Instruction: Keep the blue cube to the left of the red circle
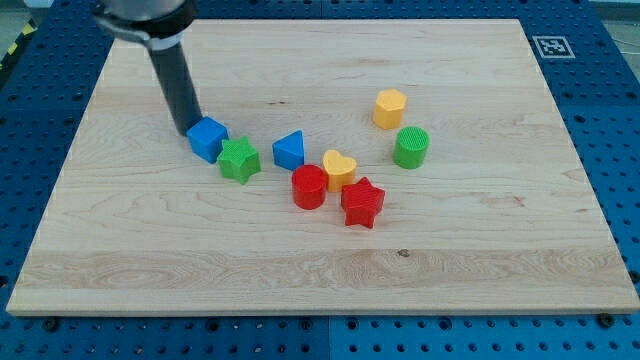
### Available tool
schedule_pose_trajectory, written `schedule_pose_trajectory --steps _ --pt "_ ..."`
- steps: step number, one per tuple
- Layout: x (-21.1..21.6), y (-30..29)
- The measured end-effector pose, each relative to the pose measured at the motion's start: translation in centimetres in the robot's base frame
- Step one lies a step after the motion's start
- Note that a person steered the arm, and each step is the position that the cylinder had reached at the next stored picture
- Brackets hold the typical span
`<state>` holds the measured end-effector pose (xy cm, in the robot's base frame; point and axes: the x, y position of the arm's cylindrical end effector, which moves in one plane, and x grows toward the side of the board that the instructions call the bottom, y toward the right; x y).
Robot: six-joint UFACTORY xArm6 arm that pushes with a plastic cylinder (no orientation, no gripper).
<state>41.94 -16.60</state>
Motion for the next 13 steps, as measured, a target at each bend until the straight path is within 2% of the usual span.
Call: schedule_pose_trajectory --steps 2,3,4,5,7,11,13 --pt "4.4 -1.6" --pt "-0.5 -3.0" --pt "-4.6 -1.0" --pt "-6.6 2.5" --pt "0.5 2.5" --pt "0.2 2.3" --pt "2.7 2.1"
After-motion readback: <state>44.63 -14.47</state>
